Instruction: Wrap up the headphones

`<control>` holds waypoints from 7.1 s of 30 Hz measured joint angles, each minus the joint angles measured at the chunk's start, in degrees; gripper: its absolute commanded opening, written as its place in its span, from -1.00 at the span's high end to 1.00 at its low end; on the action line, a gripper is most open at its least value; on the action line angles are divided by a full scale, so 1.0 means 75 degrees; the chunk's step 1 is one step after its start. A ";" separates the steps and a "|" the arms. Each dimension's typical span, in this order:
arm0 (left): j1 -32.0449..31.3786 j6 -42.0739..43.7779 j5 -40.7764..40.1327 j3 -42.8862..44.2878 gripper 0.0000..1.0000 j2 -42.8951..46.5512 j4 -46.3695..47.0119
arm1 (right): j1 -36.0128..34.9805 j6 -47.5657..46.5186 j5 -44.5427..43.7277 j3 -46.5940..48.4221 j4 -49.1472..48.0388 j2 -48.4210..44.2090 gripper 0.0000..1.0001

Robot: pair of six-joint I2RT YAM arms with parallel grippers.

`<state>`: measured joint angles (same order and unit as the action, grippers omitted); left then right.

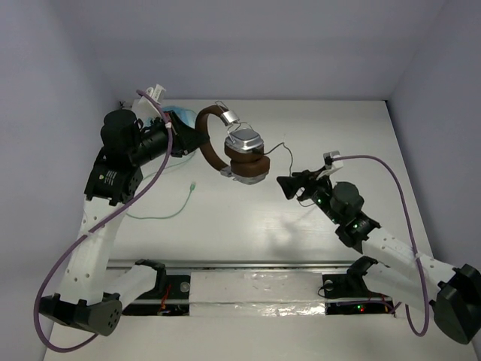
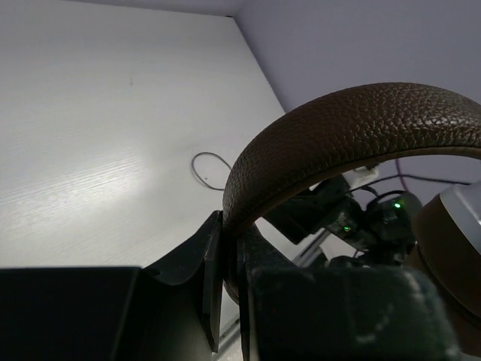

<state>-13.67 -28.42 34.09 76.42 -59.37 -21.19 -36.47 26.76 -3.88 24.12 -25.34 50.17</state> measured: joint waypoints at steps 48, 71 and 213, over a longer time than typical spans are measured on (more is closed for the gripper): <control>-0.1539 -0.3573 -0.6910 -0.5782 1.00 0.2535 0.3462 | -0.4596 0.0997 -0.1749 0.4945 0.6429 0.4444 1.00; -0.4800 -0.1716 -0.9227 -0.5677 1.00 0.1023 0.1655 | -0.5199 -0.0367 -0.1990 0.7440 0.9279 0.4030 1.00; -0.4453 -0.1008 -0.8457 -0.4873 1.00 0.0350 0.2034 | -0.4602 -0.0323 -0.1996 0.6808 0.8842 0.2815 1.00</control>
<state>-47.07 -35.99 -29.34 39.88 -56.75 -5.93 -70.98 24.34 -18.85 75.18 40.97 71.29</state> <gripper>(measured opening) 0.053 0.029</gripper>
